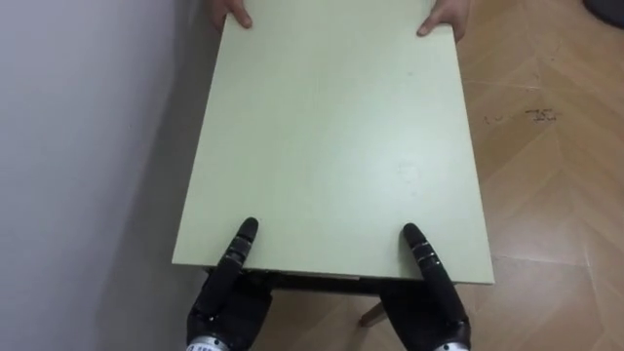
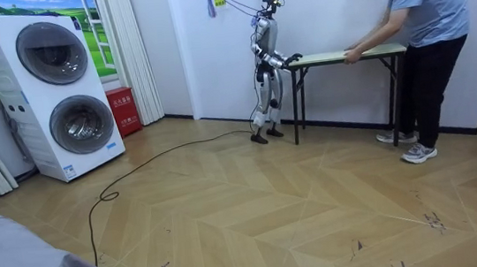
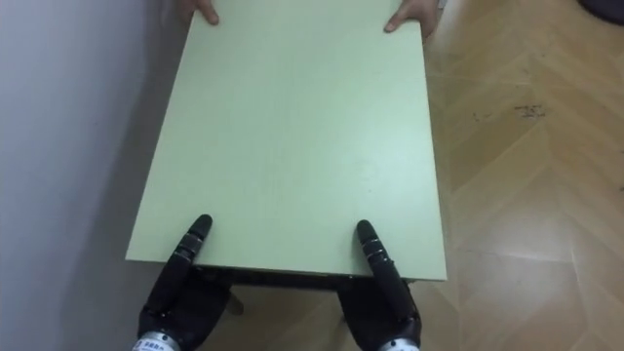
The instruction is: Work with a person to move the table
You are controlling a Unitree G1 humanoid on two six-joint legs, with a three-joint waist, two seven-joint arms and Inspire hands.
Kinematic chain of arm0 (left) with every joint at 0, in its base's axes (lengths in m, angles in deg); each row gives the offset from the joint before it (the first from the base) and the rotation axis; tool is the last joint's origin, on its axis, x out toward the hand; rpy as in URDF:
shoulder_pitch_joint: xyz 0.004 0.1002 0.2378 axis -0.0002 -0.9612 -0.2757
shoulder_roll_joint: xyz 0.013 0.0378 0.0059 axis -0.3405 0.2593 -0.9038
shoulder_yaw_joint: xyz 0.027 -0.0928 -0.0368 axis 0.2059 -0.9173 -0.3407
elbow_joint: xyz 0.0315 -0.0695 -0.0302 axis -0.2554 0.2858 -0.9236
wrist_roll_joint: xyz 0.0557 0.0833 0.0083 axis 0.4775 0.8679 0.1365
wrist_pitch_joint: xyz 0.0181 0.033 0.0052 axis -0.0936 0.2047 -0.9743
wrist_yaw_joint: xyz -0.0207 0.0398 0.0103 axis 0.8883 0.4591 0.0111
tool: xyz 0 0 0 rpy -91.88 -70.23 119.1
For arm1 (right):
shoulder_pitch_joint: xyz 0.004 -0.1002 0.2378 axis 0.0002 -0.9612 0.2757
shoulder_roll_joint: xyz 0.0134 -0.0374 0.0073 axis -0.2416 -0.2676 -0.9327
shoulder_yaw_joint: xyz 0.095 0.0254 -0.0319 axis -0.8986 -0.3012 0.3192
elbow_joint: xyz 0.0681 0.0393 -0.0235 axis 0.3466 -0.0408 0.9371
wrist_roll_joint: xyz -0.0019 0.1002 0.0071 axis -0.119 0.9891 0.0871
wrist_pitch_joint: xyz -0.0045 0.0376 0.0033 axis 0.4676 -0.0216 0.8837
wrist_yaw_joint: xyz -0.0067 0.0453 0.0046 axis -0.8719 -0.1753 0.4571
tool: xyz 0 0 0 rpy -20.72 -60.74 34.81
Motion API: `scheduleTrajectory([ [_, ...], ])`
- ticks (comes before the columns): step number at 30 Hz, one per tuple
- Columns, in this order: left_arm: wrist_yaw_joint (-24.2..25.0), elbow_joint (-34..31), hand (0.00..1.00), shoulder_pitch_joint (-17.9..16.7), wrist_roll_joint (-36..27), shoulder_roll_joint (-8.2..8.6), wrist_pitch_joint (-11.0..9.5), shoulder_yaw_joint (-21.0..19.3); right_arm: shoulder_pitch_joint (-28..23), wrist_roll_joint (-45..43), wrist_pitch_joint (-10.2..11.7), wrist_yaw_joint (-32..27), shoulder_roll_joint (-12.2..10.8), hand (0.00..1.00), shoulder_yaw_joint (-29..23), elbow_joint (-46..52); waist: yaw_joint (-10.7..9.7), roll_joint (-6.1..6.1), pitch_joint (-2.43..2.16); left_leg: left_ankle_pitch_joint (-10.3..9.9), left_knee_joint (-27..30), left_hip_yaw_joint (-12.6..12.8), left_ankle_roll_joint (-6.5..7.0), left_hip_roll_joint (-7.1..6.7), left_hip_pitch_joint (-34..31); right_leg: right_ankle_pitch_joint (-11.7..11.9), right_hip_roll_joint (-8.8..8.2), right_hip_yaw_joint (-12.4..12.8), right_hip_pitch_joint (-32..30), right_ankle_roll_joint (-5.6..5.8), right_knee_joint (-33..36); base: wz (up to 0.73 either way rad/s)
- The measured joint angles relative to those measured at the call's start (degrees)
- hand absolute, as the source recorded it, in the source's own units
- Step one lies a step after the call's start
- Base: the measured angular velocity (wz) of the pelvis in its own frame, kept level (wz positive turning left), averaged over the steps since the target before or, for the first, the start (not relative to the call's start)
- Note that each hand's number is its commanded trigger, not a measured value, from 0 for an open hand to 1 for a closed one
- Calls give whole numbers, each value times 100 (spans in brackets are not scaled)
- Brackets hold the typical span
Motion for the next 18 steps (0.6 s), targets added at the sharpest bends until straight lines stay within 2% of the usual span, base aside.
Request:
scheduleTrajectory([
  [1, -29, 0, 100, -1, 0, 0, 0, 4, -7, 1, -19, -14, 1, 100, -2, 0, 1, 5, 1, 1, -40, -18, 1, 4, 51, -26, -13, 83, -30, 33, 78, -5],
  [6, -176, 11, 100, -4, -13, 0, 9, 35, -17, -8, -36, -123, 6, 100, 3, 0, -4, 8, 3, -1, -154, -27, 3, -15, 227, -33, -4, 407, 83, 22, -52, -7],
  [9, -244, 14, 100, -13, -12, 0, 18, 75, -50, -3, -36, -137, 28, 100, -1, 0, -3, 9, 4, 0, -178, -67, 3, -10, 284, -90, 26, 696, 74, 20, -8, 0],
  [10, -269, 17, 100, -11, -12, 0, 22, 97, -45, -19, -36, -145, 29, 100, -4, 0, -6, 9, 4, 0, -188, -122, 3, -11, 289, -138, 75, 953, 26, -4, -94, -4],
  [12, -281, 32, 100, -10, -29, 1, 23, 118, -15, -39, -38, -183, 38, 100, -3, 1, -3, 9, 4, -1, -237, -133, 2, -17, 297, -87, 131, 1237, -174, -62, -363, -4],
  [13, -282, 103, 100, 4, -37, 25, 26, 120, -29, -34, -39, -204, 91, 100, 1, 0, -45, 56, 5, 1, -269, -82, -4, -4, 337, -17, 135, 1181, -187, -126, -288, 6],
  [14, -282, 122, 100, 0, -37, 29, 27, 116, -35, -29, -39, -209, 107, 100, 6, 0, -51, 62, 7, 2, -297, 25, -4, 13, 368, -14, 138, 1179, -128, -132, -271, 11],
  [16, -283, 174, 100, 1, -38, 40, 27, 110, -41, -22, -37, -254, 116, 100, 28, -8, -146, 67, 10, 1, -457, 687, -4, 136, 471, -14, 150, 1106, -36, -133, -272, 21],
  [18, -282, 195, 100, 26, -29, 15, 26, 159, -74, 19, -16, -252, 101, 100, 47, -15, -154, 60, 12, 1, -491, 930, -3, 195, 495, -14, 150, 1095, -29, -132, -244, 20],
])
